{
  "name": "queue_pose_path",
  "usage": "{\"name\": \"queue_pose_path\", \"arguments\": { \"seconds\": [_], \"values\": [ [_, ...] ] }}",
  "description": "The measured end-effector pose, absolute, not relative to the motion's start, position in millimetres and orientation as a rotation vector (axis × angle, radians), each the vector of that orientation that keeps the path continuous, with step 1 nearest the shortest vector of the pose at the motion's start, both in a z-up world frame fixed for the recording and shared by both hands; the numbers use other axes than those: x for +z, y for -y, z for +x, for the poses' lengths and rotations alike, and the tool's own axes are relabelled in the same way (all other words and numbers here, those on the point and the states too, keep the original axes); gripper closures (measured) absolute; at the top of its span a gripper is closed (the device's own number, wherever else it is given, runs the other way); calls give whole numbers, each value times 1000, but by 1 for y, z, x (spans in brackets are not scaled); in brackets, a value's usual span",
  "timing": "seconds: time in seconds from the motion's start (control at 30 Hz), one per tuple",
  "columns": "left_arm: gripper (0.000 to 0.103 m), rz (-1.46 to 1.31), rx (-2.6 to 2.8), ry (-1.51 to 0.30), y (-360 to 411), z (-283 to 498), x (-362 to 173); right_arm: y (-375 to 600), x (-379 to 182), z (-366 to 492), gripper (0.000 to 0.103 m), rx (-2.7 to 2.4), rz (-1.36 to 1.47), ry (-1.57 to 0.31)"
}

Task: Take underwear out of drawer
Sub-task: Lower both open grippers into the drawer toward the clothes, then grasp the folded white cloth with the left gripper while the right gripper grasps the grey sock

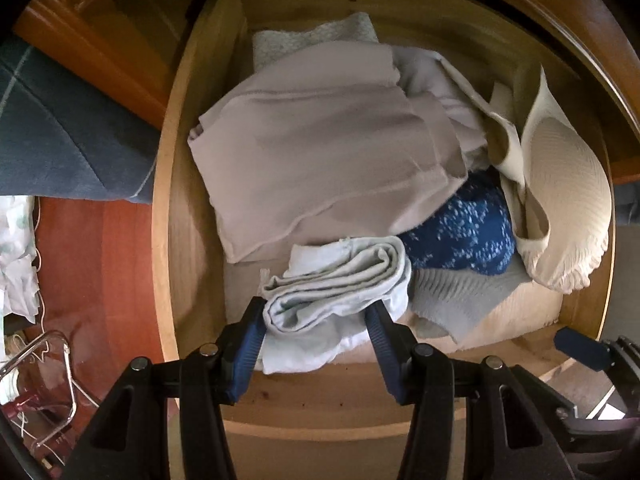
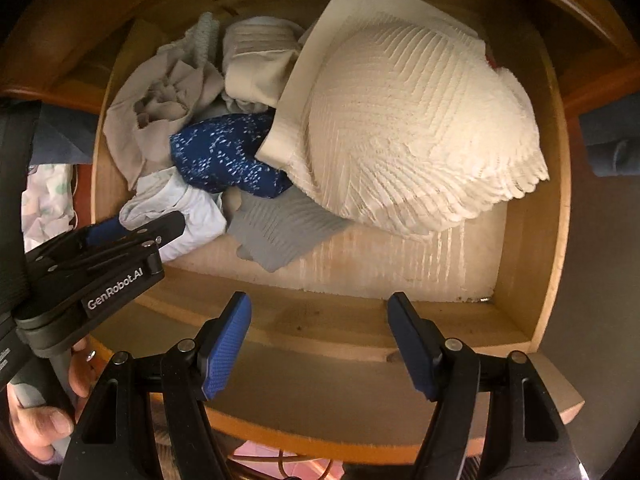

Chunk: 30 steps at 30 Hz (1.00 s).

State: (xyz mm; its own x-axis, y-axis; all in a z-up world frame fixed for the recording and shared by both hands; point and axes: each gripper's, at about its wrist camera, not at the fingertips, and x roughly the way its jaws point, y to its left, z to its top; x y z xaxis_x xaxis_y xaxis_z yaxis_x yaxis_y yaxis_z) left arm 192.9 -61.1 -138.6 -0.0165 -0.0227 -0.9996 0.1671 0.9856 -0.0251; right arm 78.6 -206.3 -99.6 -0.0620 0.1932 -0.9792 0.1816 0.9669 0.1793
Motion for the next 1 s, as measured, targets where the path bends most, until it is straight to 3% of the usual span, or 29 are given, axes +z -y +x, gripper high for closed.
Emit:
{"name": "queue_pose_path", "arguments": {
  "seconds": [0.27, 0.8, 1.0],
  "values": [
    [51, 12, -157, -1584, 40, 201, -146, 194, -130, 97, 36, -9, 389, -1675],
    [55, -75, -169, -1587, 10, 208, -148, 192, -158, 147, 31, -163, 344, -1735],
    [53, -67, -169, -1594, 15, 205, -153, 186, -174, 160, 35, -177, 271, -1793]
  ]
}}
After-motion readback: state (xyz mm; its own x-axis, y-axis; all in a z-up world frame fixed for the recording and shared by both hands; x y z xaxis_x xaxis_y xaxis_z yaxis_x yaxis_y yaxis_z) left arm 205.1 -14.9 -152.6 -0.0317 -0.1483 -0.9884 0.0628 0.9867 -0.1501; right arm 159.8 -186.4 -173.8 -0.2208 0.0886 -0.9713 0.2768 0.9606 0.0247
